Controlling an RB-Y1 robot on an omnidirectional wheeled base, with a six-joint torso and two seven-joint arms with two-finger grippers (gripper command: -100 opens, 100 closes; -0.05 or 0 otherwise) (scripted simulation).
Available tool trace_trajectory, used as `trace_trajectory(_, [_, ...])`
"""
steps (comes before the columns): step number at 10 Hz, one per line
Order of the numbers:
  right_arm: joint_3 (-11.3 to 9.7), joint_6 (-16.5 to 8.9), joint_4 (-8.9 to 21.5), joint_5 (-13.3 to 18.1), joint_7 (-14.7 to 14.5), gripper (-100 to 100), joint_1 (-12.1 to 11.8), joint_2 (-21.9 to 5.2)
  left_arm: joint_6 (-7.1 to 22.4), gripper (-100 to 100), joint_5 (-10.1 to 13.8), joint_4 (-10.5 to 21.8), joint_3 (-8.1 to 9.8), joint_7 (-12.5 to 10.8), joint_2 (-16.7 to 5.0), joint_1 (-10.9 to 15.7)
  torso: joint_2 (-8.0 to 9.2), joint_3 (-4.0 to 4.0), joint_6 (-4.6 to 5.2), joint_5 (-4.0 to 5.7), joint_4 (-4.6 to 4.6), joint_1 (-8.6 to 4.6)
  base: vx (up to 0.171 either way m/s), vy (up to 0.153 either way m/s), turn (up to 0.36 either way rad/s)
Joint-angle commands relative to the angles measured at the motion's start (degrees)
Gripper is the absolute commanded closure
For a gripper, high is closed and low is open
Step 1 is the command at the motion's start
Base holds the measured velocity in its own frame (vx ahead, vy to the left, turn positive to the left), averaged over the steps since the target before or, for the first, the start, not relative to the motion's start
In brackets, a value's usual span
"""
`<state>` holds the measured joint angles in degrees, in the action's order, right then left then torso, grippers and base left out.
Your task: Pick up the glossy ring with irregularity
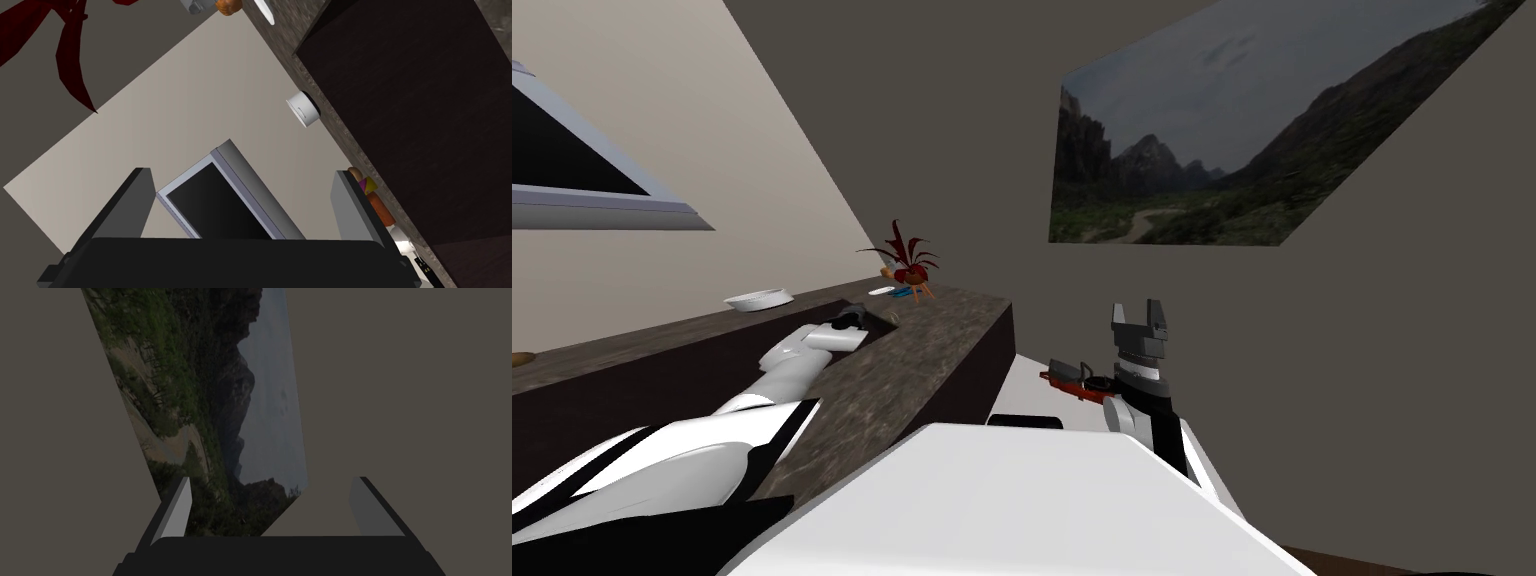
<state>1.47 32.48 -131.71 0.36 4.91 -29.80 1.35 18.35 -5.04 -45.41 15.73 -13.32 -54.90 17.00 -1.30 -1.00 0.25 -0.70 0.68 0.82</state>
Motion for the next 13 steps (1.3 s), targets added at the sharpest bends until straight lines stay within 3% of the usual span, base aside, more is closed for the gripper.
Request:
trace_trajectory(1, [0.0, 0.0, 0.0, 0.0, 0.0, 0, 0.0, 0.0, -0.9, -100, 1.3, 1.3, 0.64, 2.9, -0.2, 0.5, 0.0, 0.0, 0.0, 0.0, 0.0, 0.0, -0.017, -0.014, -0.035])
trace_trajectory(2, [0.0, 0.0, 0.0, 0.0, 0.0, 0, 0.0, 0.0, -2.2, -100, 3.8, 3.7, 1.85, 4.6, -0.9, 1.5, 0.05, 0.03, -0.01, 0.0, -0.01, -0.01, -0.025, -0.017, -0.06])
trace_trajectory(4, [0.0, 0.0, 0.0, 0.0, 0.0, 0, 0.0, 0.0, -2.2, -100, 4.4, 3.7, 1.85, 7.3, -0.9, 1.5, 0.09, 0.06, -0.02, 0.01, -0.03, -0.02, -0.013, -0.01, -0.012])
trace_trajectory(5, [0.0, 0.0, 0.0, 0.0, 0.0, 0, 0.0, 0.0, -3.5, -100, 7.1, 6.1, 3.07, 9.2, -1.6, 2.5, 0.06, 0.04, -0.02, 0.0, -0.02, 0.0, -0.016, -0.013, -0.054])
trace_trajectory(7, [0.0, 0.0, 0.0, 0.0, 0.0, 0, 0.0, 0.0, -3.5, -100, 7.4, 6.1, 3.07, 11.6, -1.6, 2.5, 0.07, 0.05, -0.02, 0.0, -0.02, -0.01, -0.011, -0.01, -0.019])
trace_trajectory(8, [0.0, 0.0, 0.0, 0.0, 0.0, 0, 0.0, 0.0, -4.9, -100, 10.0, 8.5, 4.28, 13.7, -2.3, 3.5, 0.05, 0.04, -0.02, 0.0, -0.02, 0.01, -0.014, -0.015, -0.055])
trace_trajectory(10, [0.0, 0.0, 0.0, 0.0, 0.0, 0, 0.0, 0.0, -4.9, -100, 10.5, 8.5, 4.28, 15.9, -2.3, 3.5, 0.08, 0.05, -0.02, 0.0, -0.02, -0.01, -0.012, -0.01, -0.017])
trace_trajectory(11, [0.0, 0.0, 0.0, 0.0, 0.0, 0, 0.0, 0.0, -6.2, -100, 13.3, 11.0, 5.5, 18.1, -2.9, 4.5, 0.05, 0.04, -0.02, 0.0, -0.02, 0.01, -0.014, -0.015, -0.053])
trace_trajectory(13, [0.0, 0.0, 0.0, 0.0, 0.0, 0, 0.0, 0.0, -6.2, -100, 13.6, 11.0, 5.5, 20.2, -2.9, 4.5, 0.07, 0.04, -0.02, 0.0, -0.02, -0.01, -0.01, -0.009, -0.017])
